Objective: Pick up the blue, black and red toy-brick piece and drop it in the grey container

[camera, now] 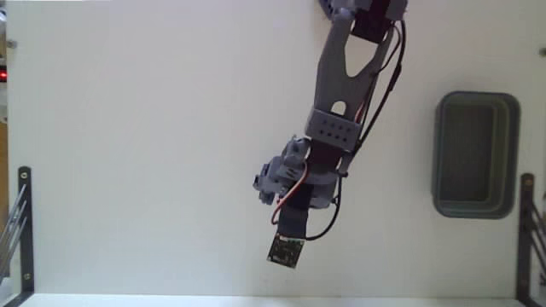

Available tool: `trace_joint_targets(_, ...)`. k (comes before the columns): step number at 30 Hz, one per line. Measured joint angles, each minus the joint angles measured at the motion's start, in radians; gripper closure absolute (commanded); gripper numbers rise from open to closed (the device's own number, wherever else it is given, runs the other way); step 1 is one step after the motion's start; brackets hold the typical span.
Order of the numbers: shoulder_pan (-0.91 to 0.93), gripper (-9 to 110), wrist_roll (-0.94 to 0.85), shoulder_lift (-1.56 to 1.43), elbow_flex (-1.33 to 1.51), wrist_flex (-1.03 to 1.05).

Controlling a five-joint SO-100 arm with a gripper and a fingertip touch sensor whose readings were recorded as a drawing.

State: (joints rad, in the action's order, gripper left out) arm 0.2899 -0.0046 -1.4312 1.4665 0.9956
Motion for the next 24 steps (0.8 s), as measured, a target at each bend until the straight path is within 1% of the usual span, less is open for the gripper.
trace_joint_targets(13,0.000,56,0.002,0.015,-0.272,0.239)
trace_joint_targets(24,0.000,56,0.000,0.060,-0.417,0.342)
